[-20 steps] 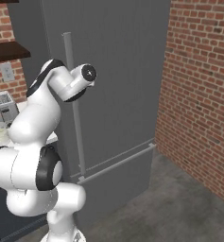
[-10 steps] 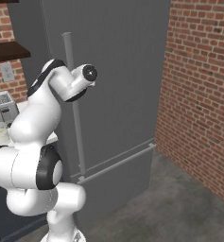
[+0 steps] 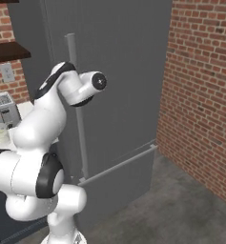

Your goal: Grab a lemon wedge from the fridge and one ice cube from the ice bowl, and put them in the glass of lemonade.

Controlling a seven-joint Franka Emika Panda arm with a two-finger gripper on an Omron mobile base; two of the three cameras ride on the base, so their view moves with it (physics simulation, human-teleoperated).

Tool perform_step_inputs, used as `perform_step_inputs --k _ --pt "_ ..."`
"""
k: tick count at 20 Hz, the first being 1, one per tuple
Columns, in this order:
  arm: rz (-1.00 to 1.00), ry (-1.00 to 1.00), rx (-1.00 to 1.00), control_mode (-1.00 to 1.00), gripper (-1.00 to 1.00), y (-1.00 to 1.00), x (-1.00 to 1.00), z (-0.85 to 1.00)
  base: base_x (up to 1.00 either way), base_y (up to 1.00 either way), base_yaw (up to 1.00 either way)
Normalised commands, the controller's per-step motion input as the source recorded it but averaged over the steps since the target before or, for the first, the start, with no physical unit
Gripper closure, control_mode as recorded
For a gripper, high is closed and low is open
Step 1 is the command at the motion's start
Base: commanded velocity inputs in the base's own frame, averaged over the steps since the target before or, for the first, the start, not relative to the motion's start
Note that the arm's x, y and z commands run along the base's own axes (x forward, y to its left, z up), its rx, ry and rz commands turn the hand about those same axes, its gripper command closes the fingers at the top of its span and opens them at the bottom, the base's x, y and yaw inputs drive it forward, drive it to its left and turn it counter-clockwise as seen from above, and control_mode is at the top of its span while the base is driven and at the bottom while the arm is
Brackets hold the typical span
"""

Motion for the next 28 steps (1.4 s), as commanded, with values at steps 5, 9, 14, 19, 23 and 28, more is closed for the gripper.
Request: perform_step_inputs --k 5,9,14,19,23,28 --pt "0.0 -0.14 0.0 -1.0 1.0 -0.72 0.0 0.02 0.0 0.0 0.0" --pt "0.0 -0.12 0.0 -1.0 1.0 -0.79 0.0 0.14 0.0 0.0 0.0" --pt "0.0 -0.08 0.01 -1.0 1.0 -0.91 0.0 0.25 0.0 0.0 0.0" --pt "0.0 -0.02 0.01 -1.0 1.0 -1.0 -0.05 0.43 0.0 0.0 0.0" --pt "-0.02 0.0 0.04 -1.0 1.0 -1.0 -0.21 0.57 0.0 0.0 0.0" --pt "-0.04 -0.01 0.11 -1.0 1.0 -1.0 -0.34 0.47 0.0 0.0 0.0"
